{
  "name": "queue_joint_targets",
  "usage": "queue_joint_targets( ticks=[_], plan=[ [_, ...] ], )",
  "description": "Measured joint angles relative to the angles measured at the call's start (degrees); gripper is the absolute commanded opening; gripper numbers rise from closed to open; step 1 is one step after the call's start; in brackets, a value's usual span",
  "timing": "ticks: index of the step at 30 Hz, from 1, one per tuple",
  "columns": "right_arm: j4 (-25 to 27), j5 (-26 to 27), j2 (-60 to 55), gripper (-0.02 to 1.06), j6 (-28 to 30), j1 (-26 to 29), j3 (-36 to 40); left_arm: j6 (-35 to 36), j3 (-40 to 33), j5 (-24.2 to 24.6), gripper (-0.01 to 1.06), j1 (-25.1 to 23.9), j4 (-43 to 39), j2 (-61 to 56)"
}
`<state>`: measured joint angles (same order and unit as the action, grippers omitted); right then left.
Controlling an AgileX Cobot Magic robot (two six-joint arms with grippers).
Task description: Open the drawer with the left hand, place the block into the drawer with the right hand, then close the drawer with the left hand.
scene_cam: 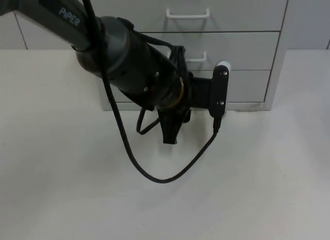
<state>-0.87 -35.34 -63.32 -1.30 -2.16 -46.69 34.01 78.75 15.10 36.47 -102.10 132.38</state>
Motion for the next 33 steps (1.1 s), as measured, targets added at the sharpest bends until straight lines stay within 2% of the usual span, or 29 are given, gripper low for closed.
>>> queue_joint_targets(
  ticks=[1,2,3,4,12,15,16,18,20,21,24,31,33],
  plan=[
    [0.0,0.0,0.0,1.05,0.0,0.0,0.0,0.0,0.0,0.0,0.16,0.0,0.0,0.0],
    [0.0,0.13,0.0,1.05,0.0,0.0,0.0,-0.04,-0.01,-0.1,0.16,0.0,0.0,0.0],
    [0.0,0.35,0.0,1.05,0.0,0.0,0.0,-0.04,0.13,-0.1,0.06,-0.04,0.0,0.0],
    [0.0,0.34,0.0,1.05,0.0,0.0,0.0,-0.04,0.32,-0.1,0.0,-0.13,0.0,-0.07],
    [0.0,0.34,0.0,1.05,0.0,0.0,0.0,-0.09,0.6,-0.21,0.0,-0.28,1.92,-0.21],
    [0.0,0.34,0.0,1.05,0.0,0.0,0.0,-6.68,0.83,1.04,0.0,0.73,10.3,-0.47],
    [0.0,0.34,0.0,1.05,0.0,0.0,0.0,-6.68,0.83,1.04,0.0,0.73,10.3,-0.47],
    [0.0,0.34,0.0,1.05,0.0,0.0,0.0,-14.68,1.21,3.07,0.0,2.04,19.49,-0.87],
    [0.0,0.34,0.0,1.05,0.0,0.0,0.0,-19.78,0.09,4.04,0.0,3.3,25.29,-1.92],
    [0.0,0.34,0.0,1.05,0.0,0.0,0.0,-19.78,0.09,4.04,0.0,3.3,25.29,-1.92],
    [0.0,1.11,0.0,1.05,0.0,0.0,0.0,-22.55,-4.81,4.73,0.0,5.95,31.43,-4.88],
    [0.0,2.48,0.0,1.05,0.0,0.0,0.0,-23.59,-13.82,4.68,0.0,10.87,39.28,-10.55],
    [0.0,2.48,0.0,1.05,0.0,0.0,0.0,-23.98,-18.9,4.46,0.0,13.85,43.17,-13.41]
  ],
)
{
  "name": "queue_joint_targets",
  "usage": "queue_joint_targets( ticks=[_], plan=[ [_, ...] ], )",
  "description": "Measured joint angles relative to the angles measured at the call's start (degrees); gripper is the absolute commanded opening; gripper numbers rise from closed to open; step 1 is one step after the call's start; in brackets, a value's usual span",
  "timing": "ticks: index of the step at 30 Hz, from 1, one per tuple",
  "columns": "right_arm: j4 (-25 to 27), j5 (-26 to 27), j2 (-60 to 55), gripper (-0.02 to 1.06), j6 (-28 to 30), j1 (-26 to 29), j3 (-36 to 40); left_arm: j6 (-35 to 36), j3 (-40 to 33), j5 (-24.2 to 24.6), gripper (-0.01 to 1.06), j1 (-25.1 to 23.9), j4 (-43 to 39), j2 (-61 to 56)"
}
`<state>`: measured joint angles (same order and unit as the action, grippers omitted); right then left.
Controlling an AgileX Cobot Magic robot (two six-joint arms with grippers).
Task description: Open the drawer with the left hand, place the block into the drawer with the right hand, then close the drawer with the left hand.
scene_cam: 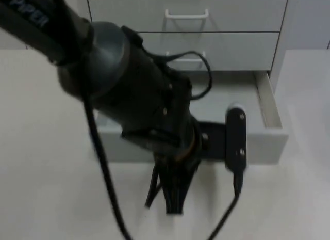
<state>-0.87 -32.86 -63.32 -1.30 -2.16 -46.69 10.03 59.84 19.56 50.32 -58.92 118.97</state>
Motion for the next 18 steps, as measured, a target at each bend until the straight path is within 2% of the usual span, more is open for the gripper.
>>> queue_joint_targets(
  ticks=[5,18],
  plan=[
    [0.0,0.0,0.0,1.05,0.0,0.0,0.0,-0.34,-4.71,0.43,0.0,3.36,2.37,-3.85],
    [0.0,0.27,0.0,1.05,0.0,0.0,0.0,-0.34,-5.48,1.63,0.0,4.34,2.37,-4.78]
  ],
)
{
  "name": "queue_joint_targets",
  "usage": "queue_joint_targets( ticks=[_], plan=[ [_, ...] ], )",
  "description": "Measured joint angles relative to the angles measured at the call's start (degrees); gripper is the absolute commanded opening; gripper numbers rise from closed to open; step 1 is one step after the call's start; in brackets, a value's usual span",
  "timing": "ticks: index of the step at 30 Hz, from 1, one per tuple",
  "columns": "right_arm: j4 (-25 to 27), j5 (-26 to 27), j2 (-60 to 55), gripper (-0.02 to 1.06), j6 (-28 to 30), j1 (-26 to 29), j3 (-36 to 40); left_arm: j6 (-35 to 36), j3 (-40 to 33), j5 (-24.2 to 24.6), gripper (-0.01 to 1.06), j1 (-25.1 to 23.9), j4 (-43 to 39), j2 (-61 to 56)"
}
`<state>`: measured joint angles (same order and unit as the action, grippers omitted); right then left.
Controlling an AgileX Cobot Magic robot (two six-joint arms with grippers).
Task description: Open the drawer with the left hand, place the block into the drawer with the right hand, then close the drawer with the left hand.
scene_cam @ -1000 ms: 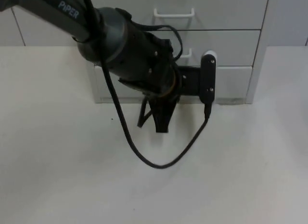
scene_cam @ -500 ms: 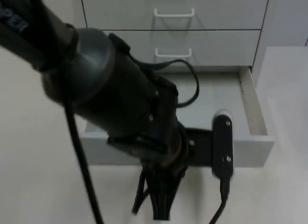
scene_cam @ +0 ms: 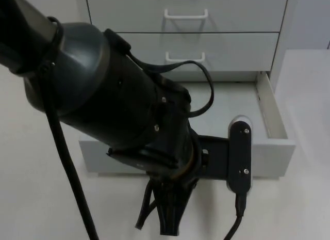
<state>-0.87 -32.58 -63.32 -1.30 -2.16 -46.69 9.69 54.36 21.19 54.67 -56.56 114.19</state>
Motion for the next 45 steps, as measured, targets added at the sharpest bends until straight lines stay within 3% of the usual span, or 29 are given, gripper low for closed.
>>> queue_joint_targets(
  ticks=[3,6,7,10,18,21,25,30,35,39,45],
  plan=[
    [0.0,0.0,0.0,1.05,0.0,0.0,0.0,0.0,0.0,-0.14,0.03,0.0,0.0,0.0],
    [0.0,0.0,0.0,1.05,0.0,0.0,0.0,-0.24,-0.1,-0.82,0.27,0.0,0.26,0.12],
    [0.0,0.0,0.0,1.05,0.0,0.0,0.0,-0.25,-0.36,-1.11,0.27,0.0,0.39,0.24],
    [0.0,0.0,0.0,1.05,0.0,0.0,0.0,-0.33,-0.71,-1.8,0.47,0.0,1.37,0.22],
    [0.0,0.49,0.0,1.05,0.0,0.0,0.0,-0.47,-1.57,-3.96,0.62,0.1,3.98,0.58],
    [0.0,0.49,0.0,1.05,0.0,0.0,0.0,-0.72,-1.66,-4.59,0.66,0.14,4.98,0.27],
    [0.0,0.61,0.0,1.05,0.0,0.0,0.0,-0.93,-1.83,-8.89,0.67,1.58,6.48,-3.43],
    [0.0,0.61,0.0,1.05,0.0,0.0,0.0,-0.93,-1.83,-9.09,0.67,1.68,6.7,-8.22],
    [0.0,0.61,0.0,1.05,0.0,0.0,0.0,-0.93,-1.93,-6.48,0.67,1.68,9.49,-16.56],
    [0.0,0.61,0.0,1.05,0.0,0.0,0.0,-0.93,-1.93,-1.15,0.67,1.68,18.64,-31.24],
    [0.0,0.61,0.0,1.05,0.0,0.0,0.0,-0.93,-1.93,4.98,0.67,1.68,24.96,-45.32]
  ],
)
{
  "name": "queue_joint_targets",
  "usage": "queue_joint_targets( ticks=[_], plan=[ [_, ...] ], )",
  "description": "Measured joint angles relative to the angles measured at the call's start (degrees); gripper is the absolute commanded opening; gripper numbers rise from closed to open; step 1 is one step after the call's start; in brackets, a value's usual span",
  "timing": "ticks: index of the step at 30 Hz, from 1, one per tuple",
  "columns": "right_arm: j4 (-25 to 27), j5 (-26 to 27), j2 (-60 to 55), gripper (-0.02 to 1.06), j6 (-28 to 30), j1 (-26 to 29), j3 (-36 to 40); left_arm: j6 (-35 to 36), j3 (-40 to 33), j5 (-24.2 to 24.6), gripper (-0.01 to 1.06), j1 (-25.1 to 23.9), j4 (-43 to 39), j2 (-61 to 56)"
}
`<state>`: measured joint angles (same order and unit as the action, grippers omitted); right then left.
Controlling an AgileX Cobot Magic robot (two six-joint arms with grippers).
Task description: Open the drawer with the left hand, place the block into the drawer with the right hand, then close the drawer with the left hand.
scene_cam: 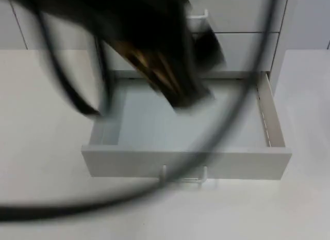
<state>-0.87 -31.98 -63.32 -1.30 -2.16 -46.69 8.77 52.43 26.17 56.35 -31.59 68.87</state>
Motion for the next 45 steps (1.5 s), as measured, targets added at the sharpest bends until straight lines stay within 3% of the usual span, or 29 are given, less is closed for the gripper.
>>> queue_joint_targets(
  ticks=[6,8,11,13,19,30,45],
  plan=[
    [0.07,0.0,0.0,1.05,0.0,0.0,0.0,0.02,0.0,5.91,0.68,0.0,6.67,-13.23],
    [0.07,0.0,0.0,1.05,0.0,0.0,0.0,-0.2,0.0,8.16,0.76,0.0,10.35,-17.2],
    [0.07,0.0,0.0,1.05,0.0,0.0,0.0,-0.2,0.0,12.17,0.97,0.0,14.34,-20.69],
    [0.07,0.0,0.0,1.05,0.0,0.0,0.0,0.21,0.0,16.37,1.03,0.0,15.64,-22.76],
    [0.07,0.0,0.0,1.05,0.0,0.0,0.0,1.52,0.0,23.5,1.05,0.0,15.13,-24.77],
    [0.07,0.0,0.0,1.05,0.0,0.0,0.0,1.62,-6.6,21.12,1.05,0.0,15.93,-25.3],
    [0.07,-0.51,0.0,1.05,0.0,0.0,0.0,1.62,-6.72,19.81,1.05,0.0,16.45,-25.3]
  ],
)
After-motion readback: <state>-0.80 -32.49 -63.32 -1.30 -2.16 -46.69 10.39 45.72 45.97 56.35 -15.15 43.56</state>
